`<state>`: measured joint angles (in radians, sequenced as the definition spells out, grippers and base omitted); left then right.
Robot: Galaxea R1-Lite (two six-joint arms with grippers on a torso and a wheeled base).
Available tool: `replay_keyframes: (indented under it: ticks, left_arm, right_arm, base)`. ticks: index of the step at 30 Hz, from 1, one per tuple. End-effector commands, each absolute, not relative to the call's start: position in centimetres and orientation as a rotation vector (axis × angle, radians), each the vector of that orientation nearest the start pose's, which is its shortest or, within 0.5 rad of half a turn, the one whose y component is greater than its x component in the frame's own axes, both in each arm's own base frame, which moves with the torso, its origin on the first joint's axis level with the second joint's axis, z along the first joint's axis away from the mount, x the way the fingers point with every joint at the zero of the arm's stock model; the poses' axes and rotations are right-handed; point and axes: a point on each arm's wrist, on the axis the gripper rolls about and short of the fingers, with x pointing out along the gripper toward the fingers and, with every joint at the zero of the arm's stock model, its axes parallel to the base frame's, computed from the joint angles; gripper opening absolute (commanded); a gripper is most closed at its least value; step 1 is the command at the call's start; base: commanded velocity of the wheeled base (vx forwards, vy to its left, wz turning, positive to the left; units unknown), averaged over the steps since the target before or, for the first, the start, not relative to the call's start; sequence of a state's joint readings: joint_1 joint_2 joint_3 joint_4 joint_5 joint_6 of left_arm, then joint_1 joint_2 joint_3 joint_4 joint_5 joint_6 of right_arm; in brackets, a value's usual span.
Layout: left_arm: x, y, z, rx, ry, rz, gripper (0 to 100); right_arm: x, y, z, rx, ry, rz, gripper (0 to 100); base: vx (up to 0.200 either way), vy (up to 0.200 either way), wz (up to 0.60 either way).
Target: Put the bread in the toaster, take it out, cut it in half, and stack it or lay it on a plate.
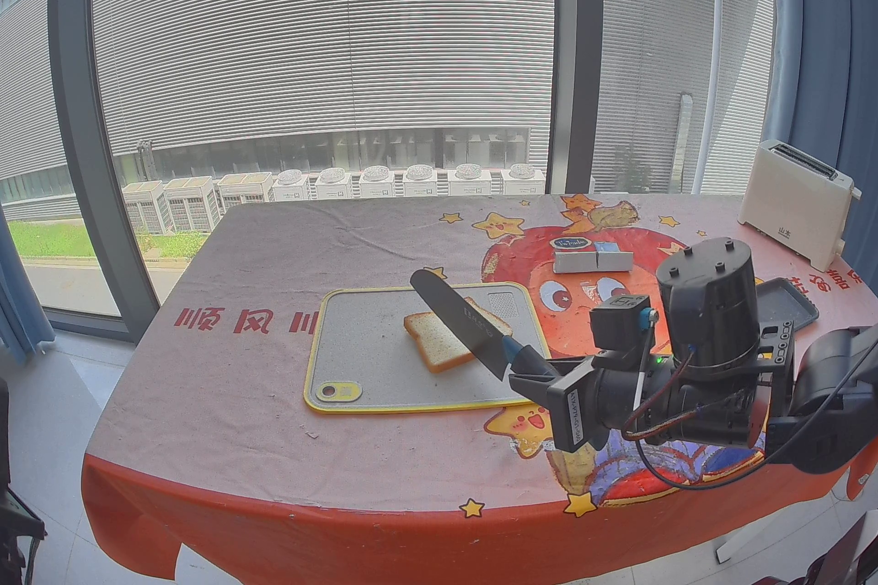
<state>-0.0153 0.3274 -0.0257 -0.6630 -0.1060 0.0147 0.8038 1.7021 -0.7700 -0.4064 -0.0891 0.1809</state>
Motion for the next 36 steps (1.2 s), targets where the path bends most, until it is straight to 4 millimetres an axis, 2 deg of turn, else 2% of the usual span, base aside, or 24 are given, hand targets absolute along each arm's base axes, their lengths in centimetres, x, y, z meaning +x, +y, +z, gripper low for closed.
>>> replay_keyframes:
  ticks: [1, 4, 11, 16, 21, 32, 36]
  left_arm:
    - [3.0, -0.4, 17.4, 0.044, -0.266, -0.184, 0]
    - [4.2, -0.6, 18.5, 0.060, -0.241, -0.231, 0]
    - [6.2, -0.7, 19.0, 0.062, -0.173, -0.289, 0]
    - [8.0, -1.0, 20.5, 0.076, -0.159, -0.397, 0]
    - [9.9, -1.1, 22.1, 0.068, -0.150, -0.415, 0]
    - [12.1, -1.4, 21.6, 0.040, -0.076, -0.442, 0]
    - [12.1, -2.6, 22.1, -0.048, -0.071, -0.539, 0]
  right_arm:
    - [20.5, 21.0, 14.9, -0.064, 0.549, 0.649, 0]
    - [20.5, 21.0, 14.9, -0.065, 0.550, 0.649, 0]
    - [20.5, 21.0, 14.9, -0.065, 0.550, 0.649, 0]
    - [20.6, 21.0, 14.8, -0.066, 0.553, 0.648, 0]
    - [20.5, 21.0, 14.8, -0.065, 0.551, 0.649, 0]
    - [20.6, 21.1, 14.7, -0.068, 0.555, 0.647, 0]
    - [20.6, 21.1, 14.7, -0.068, 0.552, 0.641, 0]
  base:
    - [0.000, 0.000, 0.00]
    - [0.000, 0.000, 0.00]
    - [0.000, 0.000, 0.00]
    - [0.000, 0.000, 0.00]
    - [0.000, 0.000, 0.00]
    - [0.000, 0.000, 0.00]
    - [0.000, 0.000, 0.00]
